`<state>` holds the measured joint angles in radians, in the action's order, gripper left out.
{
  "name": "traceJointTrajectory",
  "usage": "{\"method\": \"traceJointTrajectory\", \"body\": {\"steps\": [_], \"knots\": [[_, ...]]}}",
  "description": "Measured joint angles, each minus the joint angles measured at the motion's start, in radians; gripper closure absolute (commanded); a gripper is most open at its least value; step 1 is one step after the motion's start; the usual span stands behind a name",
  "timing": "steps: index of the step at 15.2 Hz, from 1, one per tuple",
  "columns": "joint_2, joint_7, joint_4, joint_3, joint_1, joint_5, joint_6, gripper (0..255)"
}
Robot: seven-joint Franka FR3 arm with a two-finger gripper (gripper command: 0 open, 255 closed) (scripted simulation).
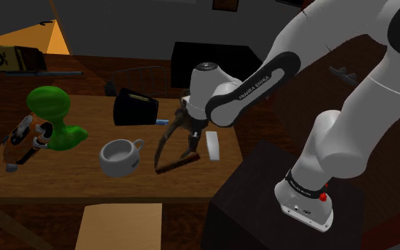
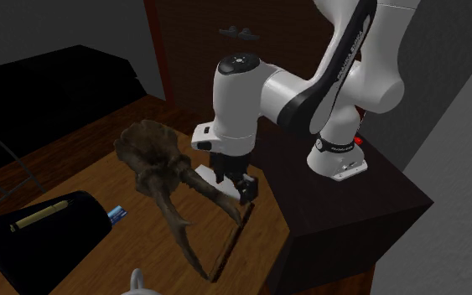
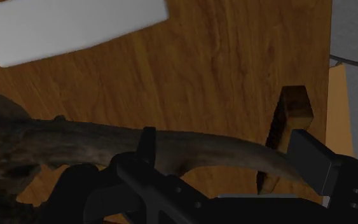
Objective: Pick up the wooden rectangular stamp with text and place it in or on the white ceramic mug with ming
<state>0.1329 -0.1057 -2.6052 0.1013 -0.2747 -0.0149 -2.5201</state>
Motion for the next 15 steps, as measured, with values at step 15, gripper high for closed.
{"method": "traceJointTrajectory", "body": {"steps": [15], "knots": [[-0.414,0.027,0.090,0.032,-0.095,-0.155,-0.299,0]]}}
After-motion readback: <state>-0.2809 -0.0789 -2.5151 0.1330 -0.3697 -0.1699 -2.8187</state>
